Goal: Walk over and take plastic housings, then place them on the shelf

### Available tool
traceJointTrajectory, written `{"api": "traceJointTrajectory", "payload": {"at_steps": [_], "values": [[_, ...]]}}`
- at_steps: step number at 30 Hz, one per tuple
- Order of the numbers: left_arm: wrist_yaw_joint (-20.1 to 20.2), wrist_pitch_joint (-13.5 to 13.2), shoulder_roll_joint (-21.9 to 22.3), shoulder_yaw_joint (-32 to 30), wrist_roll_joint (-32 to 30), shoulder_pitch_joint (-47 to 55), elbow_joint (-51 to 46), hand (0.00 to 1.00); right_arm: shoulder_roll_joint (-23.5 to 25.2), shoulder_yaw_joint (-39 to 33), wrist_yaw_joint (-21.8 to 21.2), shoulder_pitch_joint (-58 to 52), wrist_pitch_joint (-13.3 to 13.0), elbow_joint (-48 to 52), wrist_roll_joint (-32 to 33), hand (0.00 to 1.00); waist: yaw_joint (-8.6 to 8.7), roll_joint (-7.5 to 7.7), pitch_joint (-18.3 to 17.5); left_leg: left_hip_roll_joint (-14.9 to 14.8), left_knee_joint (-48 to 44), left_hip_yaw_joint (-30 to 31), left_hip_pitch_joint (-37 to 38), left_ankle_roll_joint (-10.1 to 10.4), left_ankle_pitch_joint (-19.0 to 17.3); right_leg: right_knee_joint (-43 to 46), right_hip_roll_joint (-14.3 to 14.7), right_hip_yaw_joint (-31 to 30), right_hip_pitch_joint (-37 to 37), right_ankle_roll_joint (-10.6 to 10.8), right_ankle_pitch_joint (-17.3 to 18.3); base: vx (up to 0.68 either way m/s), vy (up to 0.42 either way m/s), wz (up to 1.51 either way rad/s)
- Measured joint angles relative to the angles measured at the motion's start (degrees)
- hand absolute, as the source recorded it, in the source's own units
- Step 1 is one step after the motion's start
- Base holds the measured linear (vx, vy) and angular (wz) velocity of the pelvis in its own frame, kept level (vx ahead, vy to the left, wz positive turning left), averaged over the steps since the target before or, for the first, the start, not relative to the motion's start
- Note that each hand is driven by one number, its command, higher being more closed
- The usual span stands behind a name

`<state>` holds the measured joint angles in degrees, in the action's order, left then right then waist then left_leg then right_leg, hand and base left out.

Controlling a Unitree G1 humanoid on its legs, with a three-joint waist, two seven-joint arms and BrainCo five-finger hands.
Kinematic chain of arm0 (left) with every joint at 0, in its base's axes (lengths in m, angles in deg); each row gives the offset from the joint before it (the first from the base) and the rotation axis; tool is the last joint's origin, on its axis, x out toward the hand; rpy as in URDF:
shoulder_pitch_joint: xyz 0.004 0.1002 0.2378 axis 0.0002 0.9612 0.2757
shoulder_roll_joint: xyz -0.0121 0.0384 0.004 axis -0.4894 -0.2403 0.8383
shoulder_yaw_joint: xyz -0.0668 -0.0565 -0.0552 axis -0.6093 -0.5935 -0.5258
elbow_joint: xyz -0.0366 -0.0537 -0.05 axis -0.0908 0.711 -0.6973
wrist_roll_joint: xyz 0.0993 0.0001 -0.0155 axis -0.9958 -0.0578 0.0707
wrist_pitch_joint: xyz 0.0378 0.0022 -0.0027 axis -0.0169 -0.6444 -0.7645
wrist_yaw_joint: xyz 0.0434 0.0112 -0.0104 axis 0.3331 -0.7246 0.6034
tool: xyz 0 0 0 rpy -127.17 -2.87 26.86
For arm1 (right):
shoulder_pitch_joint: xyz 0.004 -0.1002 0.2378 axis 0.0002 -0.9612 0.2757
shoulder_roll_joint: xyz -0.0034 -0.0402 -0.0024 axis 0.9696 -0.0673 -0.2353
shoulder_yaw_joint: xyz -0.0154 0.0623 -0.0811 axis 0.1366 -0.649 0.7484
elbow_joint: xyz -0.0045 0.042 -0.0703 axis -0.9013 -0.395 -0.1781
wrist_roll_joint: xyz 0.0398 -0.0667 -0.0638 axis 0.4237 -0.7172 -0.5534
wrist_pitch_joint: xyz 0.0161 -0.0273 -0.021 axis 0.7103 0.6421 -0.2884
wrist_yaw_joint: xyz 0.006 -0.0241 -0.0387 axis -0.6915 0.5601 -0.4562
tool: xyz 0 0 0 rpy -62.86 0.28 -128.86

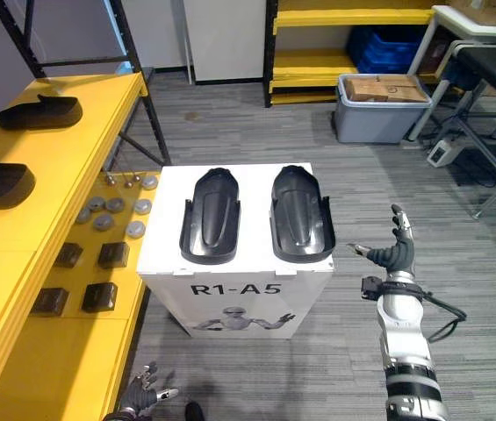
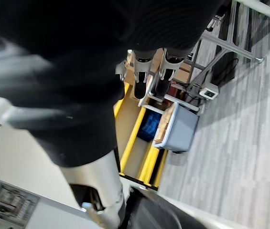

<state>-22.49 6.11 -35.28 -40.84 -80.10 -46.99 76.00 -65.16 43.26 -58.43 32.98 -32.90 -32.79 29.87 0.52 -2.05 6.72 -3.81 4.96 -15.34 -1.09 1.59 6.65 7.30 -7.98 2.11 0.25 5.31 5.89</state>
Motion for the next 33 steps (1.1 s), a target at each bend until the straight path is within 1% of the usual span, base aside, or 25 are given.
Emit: {"api": "traceJointTrajectory", "payload": {"at_steps": [5, 8, 11, 12, 15, 21, 22, 27, 33], "values": [[-1.00, -0.04, 0.60, 0.47, 0.10, -0.23, 0.09, 0.00, 0.12, 0.33, 2.74, 7.71, 2.68, -6.96, -2.70, 0.00, -0.67, -0.75, 2.14, 0.57, 0.03, 1.71, -1.34, -0.55, 0.68, -1.65, -0.21, 0.37, -0.10, 0.09, -0.05, -0.03, 0.021, 0.11], [-1.69, -0.09, 0.67, 0.48, 0.43, -0.34, 0.10, 0.00, 0.29, 0.33, 4.60, 12.11, 4.05, -12.12, -4.57, 0.00, -1.03, -0.83, 2.96, 0.73, 0.02, 2.34, -1.70, -0.61, 0.77, -1.81, -0.30, 0.80, -0.12, 0.14, -0.14, 0.01, 0.008, 0.10], [-2.26, -0.13, 0.70, 0.53, 1.53, -0.53, 0.09, 0.00, 0.32, 0.31, 5.17, 16.18, 4.92, -16.03, -6.10, 0.00, -1.34, -1.06, 4.12, 0.73, 0.02, 2.85, -2.02, -0.60, 0.79, -2.01, -0.29, 1.38, -0.11, 0.08, -0.51, 0.03, 0.003, 0.08], [-2.34, -0.14, 0.79, 0.62, 2.08, -0.54, 0.09, 0.00, 0.32, 0.26, 5.64, 18.58, 5.47, -18.50, -6.35, 0.00, -1.35, -1.34, 4.46, 0.71, 0.01, 3.09, -2.36, -0.60, 0.81, -2.24, -0.26, 1.64, -0.02, 0.18, -0.92, 0.04, 0.003, 0.08], [-3.00, -0.30, 0.85, 1.59, 2.33, -0.61, 0.04, 0.00, 0.57, 0.30, 6.41, 24.05, 5.86, -23.81, -6.84, 0.00, -1.56, -1.70, 5.46, 0.71, -0.01, 3.16, -3.47, -0.64, 0.86, -2.62, -0.20, 1.71, 0.70, 0.13, -1.48, 0.05, 0.005, 0.03], [-4.71, -0.77, 0.92, 1.60, 3.73, -1.82, -0.05, 0.00, 0.64, 0.30, 6.32, 29.64, 6.15, -29.14, -6.88, 0.00, -1.50, -1.80, 7.31, 0.37, -0.01, 3.16, -3.62, -0.58, 0.91, -2.74, 0.07, 1.64, 0.87, -0.35, -2.02, 0.03, 0.001, -0.02], [-4.87, -0.87, 0.96, 1.69, 4.46, -2.82, -0.02, 0.00, 0.68, 0.29, 5.97, 31.14, 6.28, -30.47, -7.20, 1.00, -1.43, -1.76, 8.04, 0.24, -0.01, 3.16, -3.64, -0.43, 1.02, -2.79, 0.18, 1.63, 0.89, -0.37, -2.26, -0.01, 0.002, -0.03], [-4.98, -1.28, 1.22, 2.75, 4.47, -5.13, 0.71, 0.00, 0.66, -0.60, 5.39, 33.22, 6.92, -33.02, -9.93, 1.00, -1.37, -1.71, 9.21, 0.13, 0.01, 3.12, -3.77, -0.22, 1.29, -2.79, 0.21, 1.46, 1.25, -0.13, -2.93, -0.04, 0.014, -0.03], [-4.97, -1.24, 0.88, 2.62, 4.49, -5.47, 1.42, 0.00, 0.08, -1.46, 5.12, 32.61, 7.75, -33.36, -11.44, 1.00, -1.33, -1.34, 9.98, 0.09, 0.27, 2.94, -3.72, -0.07, 1.43, -3.16, 0.20, 1.39, 1.26, -0.08, -2.96, -0.05, 0.014, -0.03]]}}
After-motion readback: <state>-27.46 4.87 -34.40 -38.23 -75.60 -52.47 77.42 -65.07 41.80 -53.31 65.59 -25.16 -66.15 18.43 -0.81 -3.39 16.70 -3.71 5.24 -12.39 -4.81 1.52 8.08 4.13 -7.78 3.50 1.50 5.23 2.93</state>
